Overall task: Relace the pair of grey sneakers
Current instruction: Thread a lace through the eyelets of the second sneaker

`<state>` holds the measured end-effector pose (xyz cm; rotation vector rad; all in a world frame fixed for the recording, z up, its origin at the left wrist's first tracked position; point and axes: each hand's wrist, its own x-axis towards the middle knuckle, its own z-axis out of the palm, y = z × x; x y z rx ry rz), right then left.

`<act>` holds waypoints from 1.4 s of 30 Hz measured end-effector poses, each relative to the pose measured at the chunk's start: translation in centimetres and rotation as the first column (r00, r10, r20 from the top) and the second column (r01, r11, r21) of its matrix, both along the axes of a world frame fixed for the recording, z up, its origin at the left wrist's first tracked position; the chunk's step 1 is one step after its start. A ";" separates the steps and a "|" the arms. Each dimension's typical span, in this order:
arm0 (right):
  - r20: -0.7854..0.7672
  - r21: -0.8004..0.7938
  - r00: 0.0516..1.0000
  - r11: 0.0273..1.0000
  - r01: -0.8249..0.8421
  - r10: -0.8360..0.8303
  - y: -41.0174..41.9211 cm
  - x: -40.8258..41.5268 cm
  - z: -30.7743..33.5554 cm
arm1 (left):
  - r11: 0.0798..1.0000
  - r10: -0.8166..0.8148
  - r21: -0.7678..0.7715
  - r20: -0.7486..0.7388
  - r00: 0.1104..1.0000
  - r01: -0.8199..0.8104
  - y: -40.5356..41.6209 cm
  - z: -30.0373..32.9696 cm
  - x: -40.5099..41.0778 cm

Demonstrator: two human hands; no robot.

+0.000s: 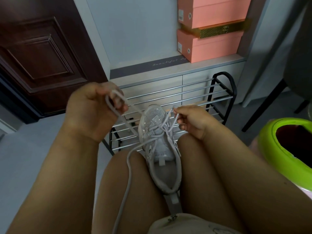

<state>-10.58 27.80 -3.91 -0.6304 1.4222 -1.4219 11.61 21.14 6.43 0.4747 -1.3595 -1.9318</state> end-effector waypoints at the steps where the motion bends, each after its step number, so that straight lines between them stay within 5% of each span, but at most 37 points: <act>1: -0.029 -0.001 0.999 1.000 -0.016 0.016 0.0 0.1 0.1 | 0.996 -0.020 -0.083 0.149 0.989 0.032 -0.1 -0.3 -0.2; 2: -0.052 -0.002 0.998 1.000 -0.025 0.025 0.0 0.2 0.2 | 0.980 0.001 -0.185 0.386 0.922 0.076 0.0 -0.9 -0.6; 4: -0.072 -0.009 0.997 0.999 -0.034 0.034 0.0 0.3 0.4 | 0.898 0.161 -0.339 0.846 0.508 0.279 0.6 -2.4 -2.3; 5: -0.073 -0.014 0.997 0.999 -0.036 0.035 0.0 0.4 0.5 | 0.836 0.268 -0.389 0.905 0.329 0.388 1.1 -3.2 -3.0; 6: -0.074 -0.018 0.997 0.999 -0.037 0.035 0.0 0.5 0.5 | 0.763 0.369 -0.462 0.886 0.281 0.452 1.6 -4.2 -3.6; 12: -0.195 0.003 0.979 0.999 -0.052 0.052 0.3 0.6 0.2 | 0.512 0.578 -0.633 0.754 0.311 0.581 3.9 -7.3 -4.9; 23: -0.231 0.022 0.966 0.993 -0.112 0.114 0.5 0.8 0.2 | 0.862 0.337 -0.457 0.841 0.424 0.220 3.2 -9.9 -6.6; 27: -0.233 0.011 0.962 0.990 -0.141 0.140 0.6 0.7 0.2 | 0.890 0.322 -0.428 0.835 0.447 0.159 3.2 -10.4 -6.8; 33: -0.192 -0.002 0.973 0.991 -0.134 0.132 0.6 0.7 0.2 | 0.983 0.093 -0.162 0.843 0.530 0.085 2.5 -9.4 -6.3; 37: -0.176 -0.003 0.974 0.989 -0.145 0.142 0.7 0.8 0.3 | 0.952 0.137 -0.245 0.876 0.462 0.183 3.1 -9.3 -6.5; 42: -0.183 0.022 0.976 0.993 -0.117 0.119 0.7 0.6 0.3 | 0.958 -0.236 0.276 0.592 0.770 0.081 1.5 -8.8 -4.7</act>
